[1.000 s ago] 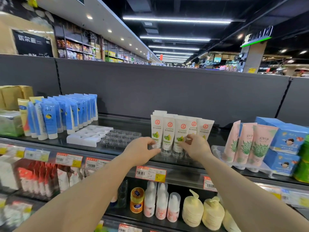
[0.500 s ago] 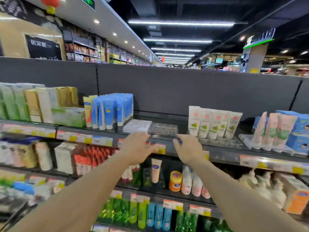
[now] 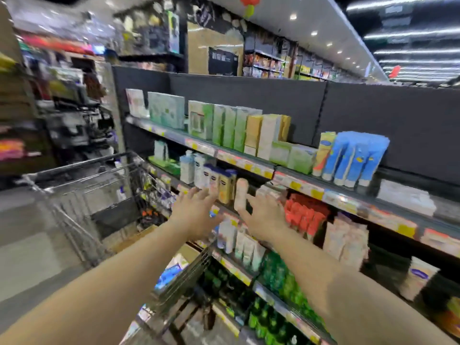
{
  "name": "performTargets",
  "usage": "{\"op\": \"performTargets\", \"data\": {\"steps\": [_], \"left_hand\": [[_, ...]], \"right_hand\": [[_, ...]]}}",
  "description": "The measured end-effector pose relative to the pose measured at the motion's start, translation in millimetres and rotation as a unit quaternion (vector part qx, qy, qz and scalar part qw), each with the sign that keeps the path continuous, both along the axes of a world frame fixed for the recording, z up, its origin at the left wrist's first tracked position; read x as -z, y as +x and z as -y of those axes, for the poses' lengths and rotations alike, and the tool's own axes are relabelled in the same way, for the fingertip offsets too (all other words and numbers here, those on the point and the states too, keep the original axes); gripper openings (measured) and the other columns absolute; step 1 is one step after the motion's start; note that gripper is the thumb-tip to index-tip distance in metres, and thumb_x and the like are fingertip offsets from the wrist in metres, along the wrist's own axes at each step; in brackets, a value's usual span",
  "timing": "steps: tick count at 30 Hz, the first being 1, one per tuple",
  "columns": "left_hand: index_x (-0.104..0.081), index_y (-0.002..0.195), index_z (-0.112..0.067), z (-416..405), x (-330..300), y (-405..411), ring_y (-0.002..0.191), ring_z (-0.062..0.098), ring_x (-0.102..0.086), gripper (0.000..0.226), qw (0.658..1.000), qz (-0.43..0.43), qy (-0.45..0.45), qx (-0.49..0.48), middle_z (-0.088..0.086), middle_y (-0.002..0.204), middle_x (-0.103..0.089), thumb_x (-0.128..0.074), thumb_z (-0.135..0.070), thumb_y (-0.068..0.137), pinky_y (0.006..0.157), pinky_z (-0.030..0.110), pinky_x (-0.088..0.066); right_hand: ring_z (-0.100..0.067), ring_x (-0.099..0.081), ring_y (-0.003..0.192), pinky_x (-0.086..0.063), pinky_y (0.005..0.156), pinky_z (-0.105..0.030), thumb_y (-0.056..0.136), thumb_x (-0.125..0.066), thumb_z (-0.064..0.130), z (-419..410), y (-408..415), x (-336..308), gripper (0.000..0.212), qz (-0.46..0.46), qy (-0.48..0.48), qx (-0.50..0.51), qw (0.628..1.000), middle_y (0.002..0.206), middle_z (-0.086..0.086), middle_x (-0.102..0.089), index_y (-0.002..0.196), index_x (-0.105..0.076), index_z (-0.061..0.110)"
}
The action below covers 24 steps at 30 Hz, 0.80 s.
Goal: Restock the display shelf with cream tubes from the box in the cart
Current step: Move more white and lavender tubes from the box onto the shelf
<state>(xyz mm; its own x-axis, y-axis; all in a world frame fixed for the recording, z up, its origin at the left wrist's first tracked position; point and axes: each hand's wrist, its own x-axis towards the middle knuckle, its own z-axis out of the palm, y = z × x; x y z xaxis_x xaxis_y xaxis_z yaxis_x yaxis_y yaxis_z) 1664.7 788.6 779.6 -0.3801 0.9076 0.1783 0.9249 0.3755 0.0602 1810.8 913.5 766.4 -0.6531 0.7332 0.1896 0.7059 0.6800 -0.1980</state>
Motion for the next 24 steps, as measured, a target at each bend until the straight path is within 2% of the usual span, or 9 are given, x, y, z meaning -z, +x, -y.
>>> {"op": "performTargets", "data": {"steps": [3,6,13,18,24], "left_hand": [[-0.021,0.151,-0.032,19.9,16.7,-51.0,0.147,0.028,-0.014,0.071,0.999,0.006,-0.008,-0.049,-0.001,0.161,-0.018,-0.040,-0.064,0.090,0.118,0.048,-0.017],[-0.020,0.150,-0.037,25.4,34.6,-98.3,0.148,0.028,-0.011,0.067,0.996,0.021,-0.021,-0.089,-0.003,0.161,-0.014,-0.038,-0.063,0.092,0.118,0.049,-0.014],[-0.018,0.150,-0.039,-10.9,68.7,-210.4,0.148,0.029,-0.008,0.067,0.987,0.036,-0.036,-0.155,-0.002,0.162,-0.011,-0.038,-0.065,0.092,0.120,0.049,-0.011],[-0.020,0.150,-0.038,-55.8,83.5,-279.9,0.148,0.028,-0.008,0.068,0.982,0.063,-0.051,-0.169,-0.001,0.162,-0.011,-0.040,-0.064,0.091,0.120,0.049,-0.010],[-0.018,0.151,-0.035,-103.6,112.1,-340.7,0.148,0.030,-0.009,0.072,0.986,0.071,-0.072,-0.133,0.000,0.162,-0.012,-0.041,-0.066,0.090,0.119,0.050,-0.013]], "right_hand": [[-0.031,-0.028,0.138,-0.027,0.111,-0.048,0.095,-0.039,0.055,13.3,-63.8,14.1,0.058,-0.009,-0.017,-0.044,0.999,0.147,-0.007,-0.039,0.146,-0.035,0.029],[-0.030,-0.023,0.141,-0.023,0.114,-0.049,0.095,-0.039,0.057,14.9,-121.1,35.7,0.058,0.005,-0.042,-0.080,0.996,0.152,-0.004,-0.032,0.146,-0.035,0.029],[-0.026,-0.012,0.147,-0.012,0.119,-0.048,0.094,-0.040,0.056,-29.2,-246.8,74.3,0.060,-0.009,-0.075,-0.123,0.989,0.159,0.000,-0.022,0.147,-0.032,0.030],[-0.025,-0.014,0.146,-0.015,0.118,-0.047,0.093,-0.041,0.059,-73.0,-314.7,88.8,0.063,-0.002,-0.102,-0.119,0.988,0.158,-0.002,-0.023,0.148,-0.031,0.030],[-0.024,-0.021,0.144,-0.018,0.118,-0.044,0.092,-0.046,0.056,-110.2,-360.4,112.2,0.063,-0.006,-0.124,-0.096,0.988,0.156,-0.001,-0.030,0.147,-0.034,0.028]]}}
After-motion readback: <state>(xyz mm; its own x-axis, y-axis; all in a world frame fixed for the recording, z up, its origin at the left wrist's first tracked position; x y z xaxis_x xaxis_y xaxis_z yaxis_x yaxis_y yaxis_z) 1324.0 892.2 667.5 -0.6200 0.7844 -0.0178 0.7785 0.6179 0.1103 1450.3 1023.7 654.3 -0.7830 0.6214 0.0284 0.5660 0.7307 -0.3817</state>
